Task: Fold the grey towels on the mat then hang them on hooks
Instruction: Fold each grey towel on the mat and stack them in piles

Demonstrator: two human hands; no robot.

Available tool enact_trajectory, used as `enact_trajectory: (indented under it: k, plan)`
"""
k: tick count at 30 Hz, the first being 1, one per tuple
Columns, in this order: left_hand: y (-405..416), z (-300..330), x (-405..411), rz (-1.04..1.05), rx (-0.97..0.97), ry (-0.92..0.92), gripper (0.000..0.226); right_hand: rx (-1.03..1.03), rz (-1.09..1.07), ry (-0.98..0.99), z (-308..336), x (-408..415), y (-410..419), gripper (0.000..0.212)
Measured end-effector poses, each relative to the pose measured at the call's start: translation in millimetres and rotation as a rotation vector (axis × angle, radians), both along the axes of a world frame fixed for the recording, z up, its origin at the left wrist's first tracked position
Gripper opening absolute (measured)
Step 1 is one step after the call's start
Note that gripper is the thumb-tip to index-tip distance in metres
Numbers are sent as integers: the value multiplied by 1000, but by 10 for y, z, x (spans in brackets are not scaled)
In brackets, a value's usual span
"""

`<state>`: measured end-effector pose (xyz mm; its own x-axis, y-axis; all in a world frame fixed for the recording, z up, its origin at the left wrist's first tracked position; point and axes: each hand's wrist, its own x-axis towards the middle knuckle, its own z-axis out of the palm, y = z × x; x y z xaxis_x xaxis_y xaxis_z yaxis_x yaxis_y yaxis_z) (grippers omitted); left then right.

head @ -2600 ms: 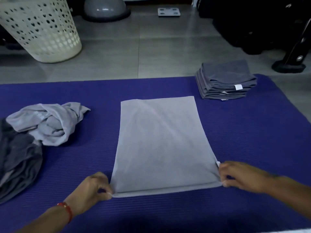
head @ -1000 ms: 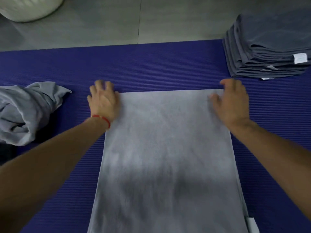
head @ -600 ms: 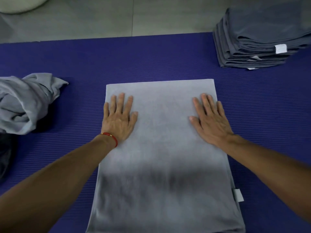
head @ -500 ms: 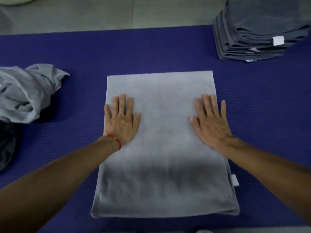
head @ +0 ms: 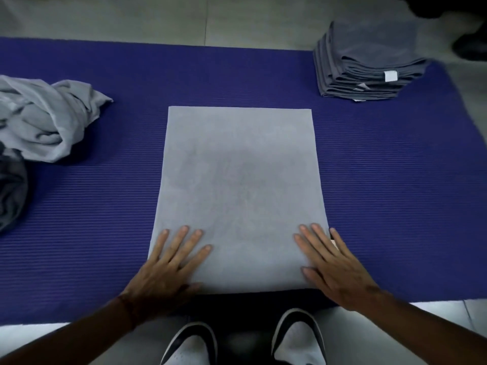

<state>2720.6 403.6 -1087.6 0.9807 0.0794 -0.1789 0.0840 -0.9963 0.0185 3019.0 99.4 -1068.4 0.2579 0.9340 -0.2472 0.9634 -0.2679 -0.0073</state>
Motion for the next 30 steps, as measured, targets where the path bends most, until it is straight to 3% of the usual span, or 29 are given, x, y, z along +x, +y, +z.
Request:
enact_trajectory:
  k: [3, 5, 8, 11, 16, 19, 23, 27, 30]
  plan:
    - [175, 60, -173, -124, 28, -1, 85, -17, 83, -36, 56, 72, -183, 74]
    - [255, 105, -264, -169, 30, -5, 77, -20, 181, -17, 75, 104, -287, 72]
    - [294, 162, -376, -245, 27, -72, 59, 53, 272, -3, 71, 159, -406, 54]
    - [346, 143, -573, -253, -35, -143, 57, 131, 242, 12, 85, 178, -401, 42]
    - [446, 160, -659, 71, -361, -225, 38, 276, 74, 121, 117, 109, -268, 34]
    - [486, 386, -494, 397, -572, -289, 36, 428, -328, 373, 272, 107, -102, 31]
    - [682, 744, -47, 808, -904, -403, 6, 530, -726, 689, 605, 306, 373, 16]
    - [965, 945, 435, 906, -1292, -458, 20, 608, -825, 1009, 824, 677, 791, 24]
    - [1094, 903, 578, 952, -1429, -403, 33, 567, -839, 1015, 785, 804, 889, 27]
